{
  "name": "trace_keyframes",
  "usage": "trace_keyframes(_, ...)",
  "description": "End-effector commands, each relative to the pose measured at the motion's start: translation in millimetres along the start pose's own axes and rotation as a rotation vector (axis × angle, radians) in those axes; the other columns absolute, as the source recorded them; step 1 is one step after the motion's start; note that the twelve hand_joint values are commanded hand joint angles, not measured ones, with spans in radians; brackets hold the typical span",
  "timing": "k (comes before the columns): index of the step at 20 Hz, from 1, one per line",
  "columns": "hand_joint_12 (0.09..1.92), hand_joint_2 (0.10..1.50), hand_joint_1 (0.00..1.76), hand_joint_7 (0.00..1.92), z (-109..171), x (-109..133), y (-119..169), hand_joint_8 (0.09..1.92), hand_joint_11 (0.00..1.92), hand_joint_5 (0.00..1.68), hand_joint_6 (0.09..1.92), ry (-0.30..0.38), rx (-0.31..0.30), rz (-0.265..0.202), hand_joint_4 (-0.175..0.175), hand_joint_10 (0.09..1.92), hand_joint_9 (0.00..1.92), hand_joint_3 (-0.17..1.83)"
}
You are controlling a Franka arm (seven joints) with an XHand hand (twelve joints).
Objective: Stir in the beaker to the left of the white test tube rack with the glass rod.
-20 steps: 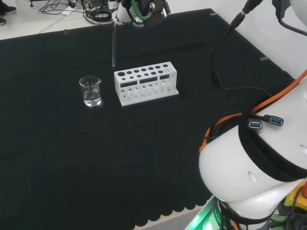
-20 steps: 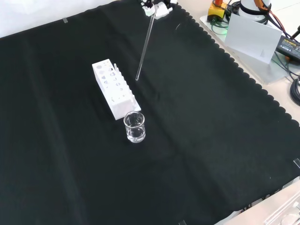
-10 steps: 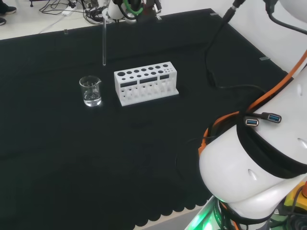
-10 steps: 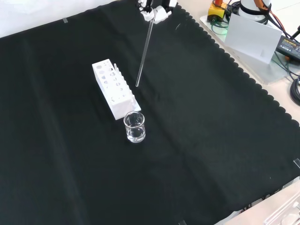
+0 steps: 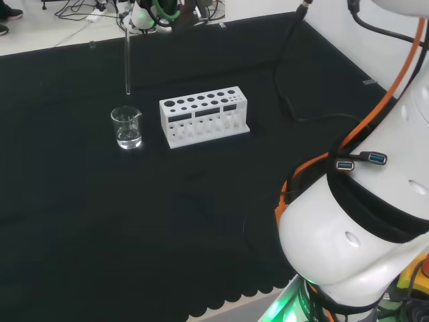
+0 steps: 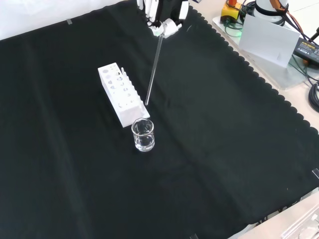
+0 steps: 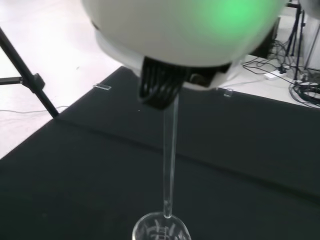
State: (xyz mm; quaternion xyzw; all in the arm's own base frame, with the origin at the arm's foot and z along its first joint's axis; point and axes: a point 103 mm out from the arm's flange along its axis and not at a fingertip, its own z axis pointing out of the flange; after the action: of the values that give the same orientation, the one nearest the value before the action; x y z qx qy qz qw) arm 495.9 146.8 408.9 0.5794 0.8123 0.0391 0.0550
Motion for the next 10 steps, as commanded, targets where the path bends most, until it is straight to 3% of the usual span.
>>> trace_keyframes(1, 0.83, 0.41, 1.34, 1.50, 13, 10, 17, 0.48, 1.68, 1.42, 0.54, 0.028, 0.004, -0.044, -0.175, 0.24, 1.91, 1.00)
trace_keyframes(10, 0.83, 0.41, 1.34, 1.49, 31, 4, 30, 0.48, 1.68, 1.42, 0.54, 0.035, 0.019, -0.057, -0.175, 0.24, 1.90, 1.00)
